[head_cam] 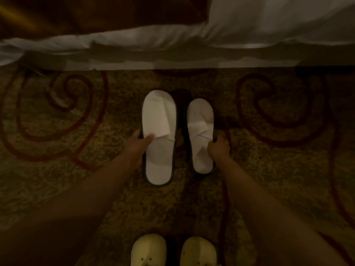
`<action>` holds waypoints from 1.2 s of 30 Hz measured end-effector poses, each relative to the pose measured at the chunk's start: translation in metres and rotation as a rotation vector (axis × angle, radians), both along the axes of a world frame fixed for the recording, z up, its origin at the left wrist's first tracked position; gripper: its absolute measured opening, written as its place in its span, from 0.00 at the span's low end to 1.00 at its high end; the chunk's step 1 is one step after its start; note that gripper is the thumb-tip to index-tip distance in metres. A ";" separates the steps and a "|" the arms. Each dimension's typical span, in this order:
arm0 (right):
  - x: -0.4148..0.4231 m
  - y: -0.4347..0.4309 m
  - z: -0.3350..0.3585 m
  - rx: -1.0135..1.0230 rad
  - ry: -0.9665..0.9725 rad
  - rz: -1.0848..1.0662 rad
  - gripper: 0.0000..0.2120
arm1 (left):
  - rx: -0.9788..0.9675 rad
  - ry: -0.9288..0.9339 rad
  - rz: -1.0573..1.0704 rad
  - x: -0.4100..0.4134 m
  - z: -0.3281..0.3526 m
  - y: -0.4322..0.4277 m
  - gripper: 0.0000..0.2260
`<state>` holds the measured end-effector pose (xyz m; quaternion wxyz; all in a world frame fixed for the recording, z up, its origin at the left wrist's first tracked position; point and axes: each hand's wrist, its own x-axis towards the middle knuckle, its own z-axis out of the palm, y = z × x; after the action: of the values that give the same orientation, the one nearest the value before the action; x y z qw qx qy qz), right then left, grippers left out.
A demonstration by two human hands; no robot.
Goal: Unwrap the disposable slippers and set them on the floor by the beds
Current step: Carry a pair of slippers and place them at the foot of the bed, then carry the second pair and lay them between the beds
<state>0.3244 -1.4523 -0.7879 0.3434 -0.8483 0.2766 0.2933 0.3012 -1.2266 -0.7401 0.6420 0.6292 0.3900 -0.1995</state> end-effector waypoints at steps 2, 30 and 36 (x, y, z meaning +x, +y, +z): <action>-0.002 0.001 0.024 -0.052 -0.157 0.131 0.23 | 0.290 -0.043 -0.215 0.001 0.021 -0.002 0.20; 0.107 0.103 0.653 -0.260 -1.020 1.328 0.17 | 1.218 -0.577 -0.900 0.054 0.609 0.055 0.20; 0.135 0.187 0.760 -0.190 -1.159 1.367 0.14 | 1.345 -0.665 -0.783 0.069 0.724 0.141 0.19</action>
<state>0.4594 -1.2651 -0.0276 0.1081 -0.8674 -0.4815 -0.0641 0.3703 -1.0859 -0.0158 0.0968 0.9929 -0.0295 0.0627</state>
